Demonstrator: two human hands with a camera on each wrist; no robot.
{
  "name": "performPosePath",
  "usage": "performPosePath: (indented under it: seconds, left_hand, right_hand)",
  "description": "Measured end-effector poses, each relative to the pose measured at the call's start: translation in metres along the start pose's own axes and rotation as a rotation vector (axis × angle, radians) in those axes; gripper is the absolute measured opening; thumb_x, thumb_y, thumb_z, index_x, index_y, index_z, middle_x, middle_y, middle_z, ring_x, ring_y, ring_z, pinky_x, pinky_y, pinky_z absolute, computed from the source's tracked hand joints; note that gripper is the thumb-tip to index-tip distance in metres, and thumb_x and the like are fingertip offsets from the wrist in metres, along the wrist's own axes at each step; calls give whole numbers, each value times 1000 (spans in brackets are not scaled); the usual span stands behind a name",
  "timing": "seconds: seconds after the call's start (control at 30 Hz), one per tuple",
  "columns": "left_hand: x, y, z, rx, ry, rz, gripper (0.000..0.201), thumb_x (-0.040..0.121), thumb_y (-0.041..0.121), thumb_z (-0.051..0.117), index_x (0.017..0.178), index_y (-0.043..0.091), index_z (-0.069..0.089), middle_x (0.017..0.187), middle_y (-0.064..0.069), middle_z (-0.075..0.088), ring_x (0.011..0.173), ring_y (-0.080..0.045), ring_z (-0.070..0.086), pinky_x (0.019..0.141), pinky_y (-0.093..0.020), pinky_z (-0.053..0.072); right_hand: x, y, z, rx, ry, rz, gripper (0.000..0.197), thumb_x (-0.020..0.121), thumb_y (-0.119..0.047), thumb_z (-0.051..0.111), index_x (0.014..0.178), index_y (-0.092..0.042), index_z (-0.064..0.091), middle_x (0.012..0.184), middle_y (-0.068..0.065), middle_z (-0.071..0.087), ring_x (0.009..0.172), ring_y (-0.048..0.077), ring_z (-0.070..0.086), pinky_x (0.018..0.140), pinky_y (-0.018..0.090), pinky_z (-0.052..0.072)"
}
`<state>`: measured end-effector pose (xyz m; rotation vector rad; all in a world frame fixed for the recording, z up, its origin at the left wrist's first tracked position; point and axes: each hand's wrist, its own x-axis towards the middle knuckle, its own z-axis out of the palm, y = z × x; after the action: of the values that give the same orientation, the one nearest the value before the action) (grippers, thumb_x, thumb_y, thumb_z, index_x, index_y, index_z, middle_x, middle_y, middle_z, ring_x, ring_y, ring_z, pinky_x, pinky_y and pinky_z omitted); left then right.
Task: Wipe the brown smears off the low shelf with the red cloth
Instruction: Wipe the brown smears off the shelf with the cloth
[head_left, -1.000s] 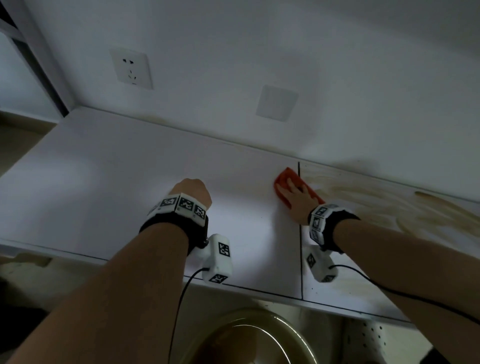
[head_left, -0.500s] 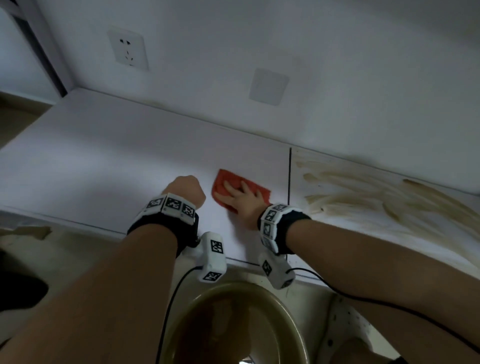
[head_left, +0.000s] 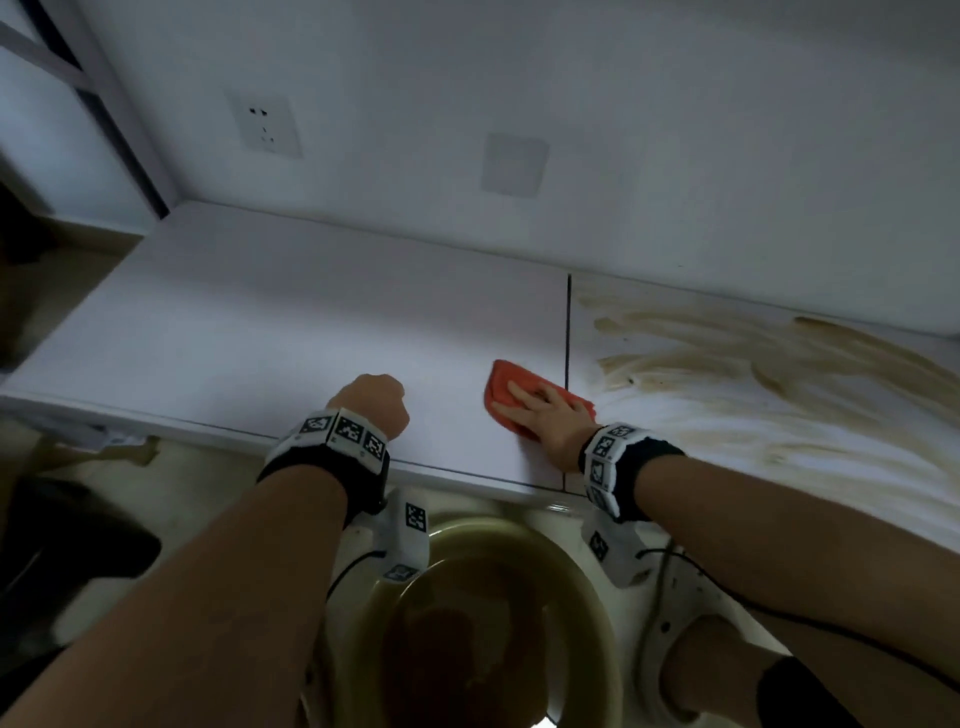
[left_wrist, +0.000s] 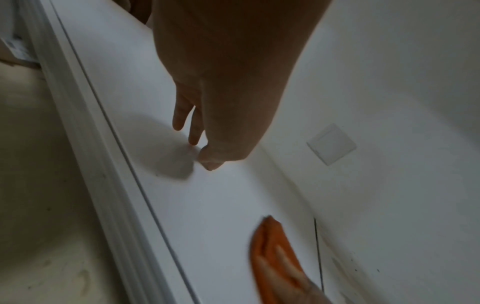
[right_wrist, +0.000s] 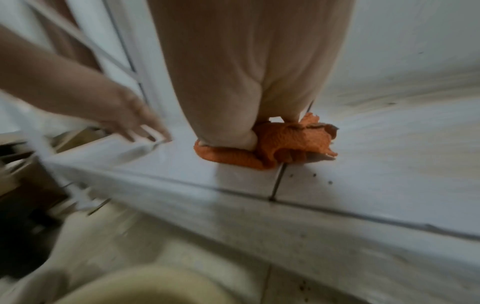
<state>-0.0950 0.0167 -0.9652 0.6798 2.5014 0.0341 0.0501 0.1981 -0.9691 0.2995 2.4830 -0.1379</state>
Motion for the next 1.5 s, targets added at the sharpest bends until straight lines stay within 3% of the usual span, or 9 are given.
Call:
performPosePath:
  seconds: [0.17, 0.33, 0.47, 0.7, 0.83, 1.03, 1.17, 1.27, 1.5]
  left_hand:
    - [1, -8, 2, 13, 34, 7, 45, 91, 6, 37, 133, 13, 51, 140, -6, 48, 128, -24, 46, 107, -34, 38]
    - [-3, 11, 5, 43, 58, 68, 45, 89, 7, 39, 130, 15, 53, 136, -4, 52, 125, -23, 50, 106, -35, 41]
    - [-17, 38, 10, 68, 52, 134, 43, 88, 7, 40, 127, 14, 56, 132, -5, 55, 120, -24, 53, 103, -36, 44]
    - [-39, 74, 30, 145, -36, 181, 42, 92, 6, 39, 131, 12, 53, 137, -5, 52, 125, -23, 50, 106, -33, 42]
    - [-42, 74, 36, 161, -60, 179, 43, 91, 5, 38, 131, 13, 53, 138, -5, 51, 125, -23, 49, 106, -33, 41]
    - [-47, 53, 35, 125, -16, 156, 43, 90, 6, 40, 130, 14, 55, 137, -6, 52, 126, -24, 48, 107, -35, 41]
    - [-56, 40, 30, 143, -8, 138, 43, 91, 6, 40, 131, 14, 55, 137, -8, 52, 125, -25, 49, 105, -33, 42]
    - [-62, 37, 28, 142, -4, 124, 43, 90, 5, 40, 129, 14, 56, 136, -7, 52, 125, -25, 49, 105, -34, 42]
    - [-73, 28, 13, 98, -1, 119, 49, 91, 5, 40, 138, 18, 48, 145, -3, 44, 133, -23, 41, 112, -36, 35]
  right_hand:
    - [23, -11, -19, 54, -13, 81, 76, 94, -7, 38, 145, -50, 1, 158, -14, -10, 145, 35, -4, 114, 59, 15]
    - [1, -41, -6, -6, -24, -102, 67, 98, -14, 36, 147, -48, 5, 159, -10, -11, 145, 36, -8, 115, 61, 6]
    - [-23, -32, 15, -11, -61, -187, 79, 93, -1, 42, 146, -50, 9, 158, -12, -13, 146, 30, -13, 117, 58, 1]
    - [-70, 51, 39, 63, -64, 47, 83, 93, -1, 45, 146, -49, 3, 158, -11, -13, 147, 29, -6, 116, 57, 9]
    - [-74, 48, 37, 101, -69, 92, 85, 92, 2, 43, 147, -48, 3, 159, -11, -12, 147, 32, -6, 116, 59, 10]
    - [-57, -9, 32, 46, -54, -107, 81, 93, -5, 46, 146, -49, 4, 158, -11, -14, 145, 34, -13, 114, 61, -2]
    - [-49, -42, 29, -17, -66, -212, 74, 94, -15, 48, 147, -48, 7, 158, -12, -14, 145, 34, -13, 114, 62, 0]
    - [-55, -32, 29, -68, -71, -222, 72, 96, -18, 46, 147, -48, 5, 158, -14, -13, 146, 32, -10, 116, 59, 4]
    - [-94, 10, 42, -82, -95, -90, 90, 88, 7, 44, 147, -48, 3, 158, -14, -13, 147, 29, -9, 117, 54, 5]
